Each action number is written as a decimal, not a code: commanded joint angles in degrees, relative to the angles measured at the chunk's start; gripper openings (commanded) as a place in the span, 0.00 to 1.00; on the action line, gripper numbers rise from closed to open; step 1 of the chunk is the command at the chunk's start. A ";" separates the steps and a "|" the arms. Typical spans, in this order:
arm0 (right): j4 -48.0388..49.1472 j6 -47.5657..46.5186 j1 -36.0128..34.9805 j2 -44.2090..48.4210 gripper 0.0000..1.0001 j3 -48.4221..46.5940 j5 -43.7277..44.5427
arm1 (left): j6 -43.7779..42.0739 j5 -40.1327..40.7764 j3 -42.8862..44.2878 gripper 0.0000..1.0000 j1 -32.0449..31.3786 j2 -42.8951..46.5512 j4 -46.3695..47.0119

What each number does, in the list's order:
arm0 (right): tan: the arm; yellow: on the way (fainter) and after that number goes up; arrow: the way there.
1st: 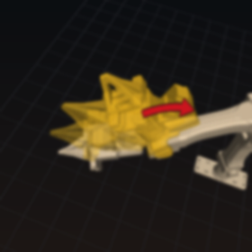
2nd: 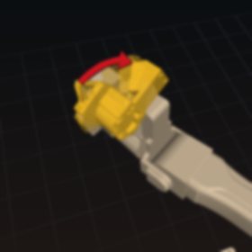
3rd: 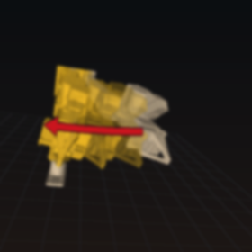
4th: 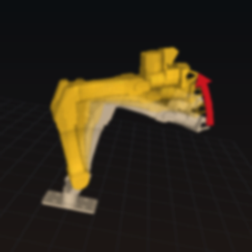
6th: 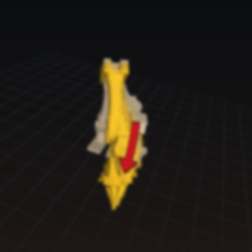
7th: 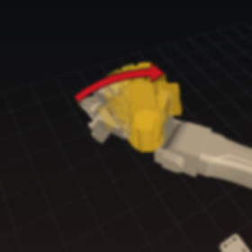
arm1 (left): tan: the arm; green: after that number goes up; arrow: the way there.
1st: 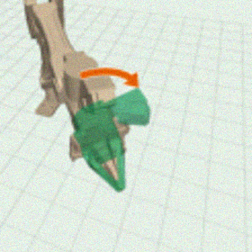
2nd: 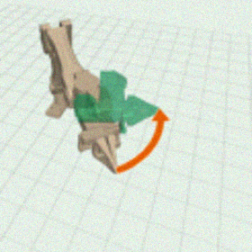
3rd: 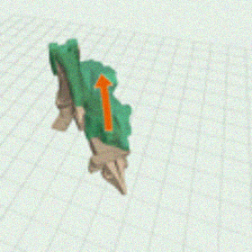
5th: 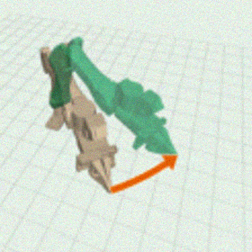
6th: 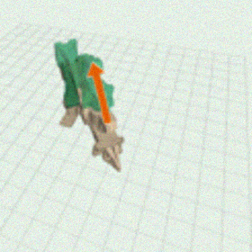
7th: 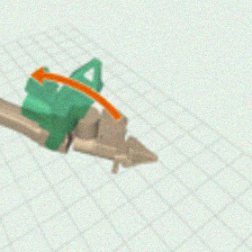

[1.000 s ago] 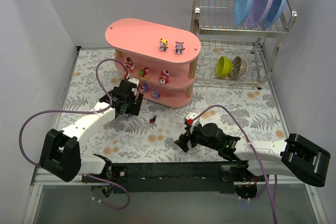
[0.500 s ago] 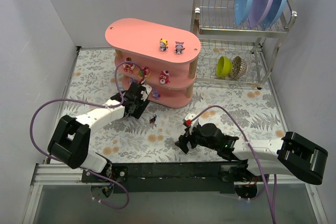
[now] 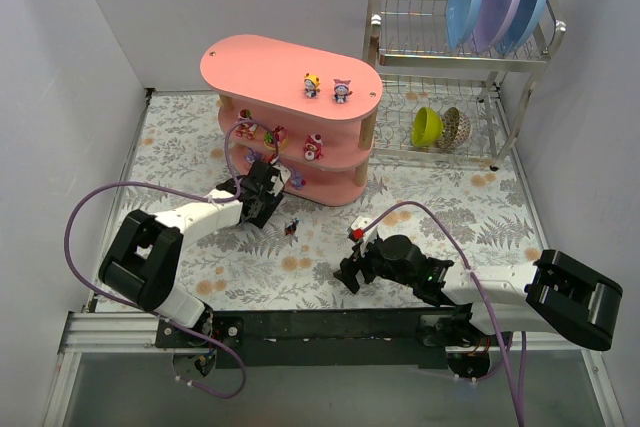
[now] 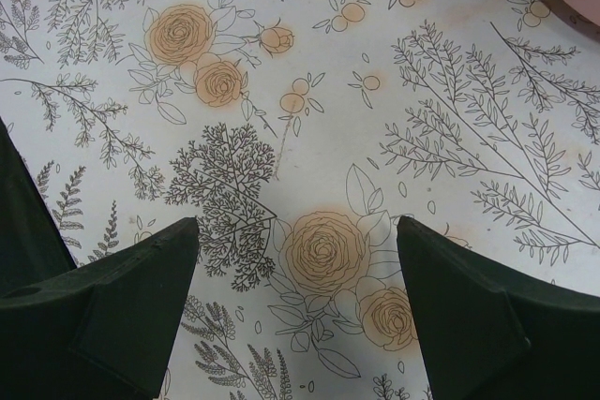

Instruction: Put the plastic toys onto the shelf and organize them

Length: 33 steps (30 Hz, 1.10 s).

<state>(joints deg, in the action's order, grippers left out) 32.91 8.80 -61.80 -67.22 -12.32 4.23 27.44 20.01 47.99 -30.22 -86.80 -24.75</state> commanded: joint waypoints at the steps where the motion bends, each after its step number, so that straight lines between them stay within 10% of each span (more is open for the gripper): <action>1: 1.72 -0.10 -0.16 -0.28 0.94 -1.39 -0.27 | -0.72 0.73 -1.93 0.51 -0.28 1.90 2.95; 22: 1.37 -0.10 -0.34 0.51 0.94 -1.57 -0.28 | -0.37 -1.11 -2.64 0.45 -0.28 -0.47 4.10; 33: 1.20 -0.10 -0.25 1.39 0.93 -1.83 -0.27 | 4.20 -2.96 -3.25 0.22 -0.37 4.00 -0.82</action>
<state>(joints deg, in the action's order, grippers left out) 32.88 8.80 -61.80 -67.02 -12.34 4.21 29.50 18.57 45.43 -30.22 -86.46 -23.05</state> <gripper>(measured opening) 0.937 0.315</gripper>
